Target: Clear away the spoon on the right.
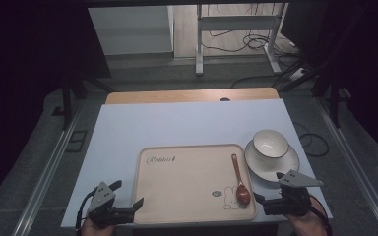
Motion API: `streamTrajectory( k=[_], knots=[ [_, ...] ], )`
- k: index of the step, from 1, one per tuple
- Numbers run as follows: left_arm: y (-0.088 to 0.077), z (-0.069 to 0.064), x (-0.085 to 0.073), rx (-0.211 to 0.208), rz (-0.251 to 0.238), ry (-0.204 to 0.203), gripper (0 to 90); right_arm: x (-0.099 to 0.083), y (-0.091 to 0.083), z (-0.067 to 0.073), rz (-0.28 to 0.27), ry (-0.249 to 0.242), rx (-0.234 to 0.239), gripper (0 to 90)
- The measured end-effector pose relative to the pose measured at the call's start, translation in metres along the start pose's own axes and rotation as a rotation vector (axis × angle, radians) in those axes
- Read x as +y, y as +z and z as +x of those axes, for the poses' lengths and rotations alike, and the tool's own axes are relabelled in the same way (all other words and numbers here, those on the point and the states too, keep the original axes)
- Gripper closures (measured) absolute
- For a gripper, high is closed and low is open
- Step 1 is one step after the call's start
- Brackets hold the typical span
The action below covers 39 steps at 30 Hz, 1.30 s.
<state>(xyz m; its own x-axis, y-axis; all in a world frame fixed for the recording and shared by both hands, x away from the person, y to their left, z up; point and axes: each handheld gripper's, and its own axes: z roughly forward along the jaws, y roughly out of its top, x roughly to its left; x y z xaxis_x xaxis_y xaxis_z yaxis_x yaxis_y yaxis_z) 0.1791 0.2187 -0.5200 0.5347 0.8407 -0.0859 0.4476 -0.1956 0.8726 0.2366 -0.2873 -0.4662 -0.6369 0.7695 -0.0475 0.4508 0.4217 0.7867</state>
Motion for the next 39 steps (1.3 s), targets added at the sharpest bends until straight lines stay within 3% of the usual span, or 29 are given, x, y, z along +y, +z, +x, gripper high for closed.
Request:
streamTrajectory(
  k=[39],
  knots=[
    [0.0,0.001,0.0,0.004,-0.003,-0.002,3.2,-0.031,-0.027,-0.014,-0.028,0.081,-0.053,0.0]
  ],
)
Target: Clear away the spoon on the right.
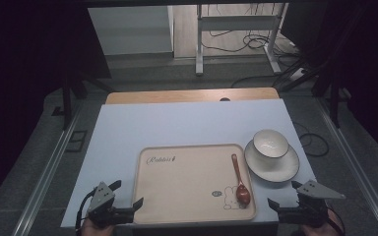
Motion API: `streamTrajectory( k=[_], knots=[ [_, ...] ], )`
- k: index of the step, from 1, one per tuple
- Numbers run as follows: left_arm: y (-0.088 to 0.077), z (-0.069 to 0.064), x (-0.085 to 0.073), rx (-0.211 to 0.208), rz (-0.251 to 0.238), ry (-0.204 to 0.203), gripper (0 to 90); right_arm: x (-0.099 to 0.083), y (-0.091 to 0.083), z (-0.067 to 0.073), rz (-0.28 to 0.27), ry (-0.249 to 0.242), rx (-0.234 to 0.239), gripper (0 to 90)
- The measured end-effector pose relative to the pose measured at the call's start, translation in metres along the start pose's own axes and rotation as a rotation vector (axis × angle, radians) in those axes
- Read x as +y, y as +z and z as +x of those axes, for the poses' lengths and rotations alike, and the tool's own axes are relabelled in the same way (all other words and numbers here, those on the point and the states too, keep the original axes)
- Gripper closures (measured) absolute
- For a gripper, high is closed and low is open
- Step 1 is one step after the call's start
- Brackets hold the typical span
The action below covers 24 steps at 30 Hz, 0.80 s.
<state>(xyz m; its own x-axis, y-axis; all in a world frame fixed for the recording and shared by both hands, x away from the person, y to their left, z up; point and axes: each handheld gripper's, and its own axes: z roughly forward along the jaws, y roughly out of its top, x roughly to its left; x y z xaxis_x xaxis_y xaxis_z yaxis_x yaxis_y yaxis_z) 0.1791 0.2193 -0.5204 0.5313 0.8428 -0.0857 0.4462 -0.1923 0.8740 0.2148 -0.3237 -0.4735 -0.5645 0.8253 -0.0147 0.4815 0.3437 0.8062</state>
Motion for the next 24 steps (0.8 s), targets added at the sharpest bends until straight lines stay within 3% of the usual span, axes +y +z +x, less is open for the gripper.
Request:
streamTrajectory(
  k=[9,24],
  knots=[
    [0.0,0.0,0.0,0.001,-0.003,0.001,3.2,-0.01,-0.003,-0.005,-0.019,0.026,-0.039,0.0],
    [0.0,0.0,0.0,0.001,-0.001,0.004,3.2,-0.02,0.003,-0.011,0.035,0.04,-0.03,0.0]
  ],
)
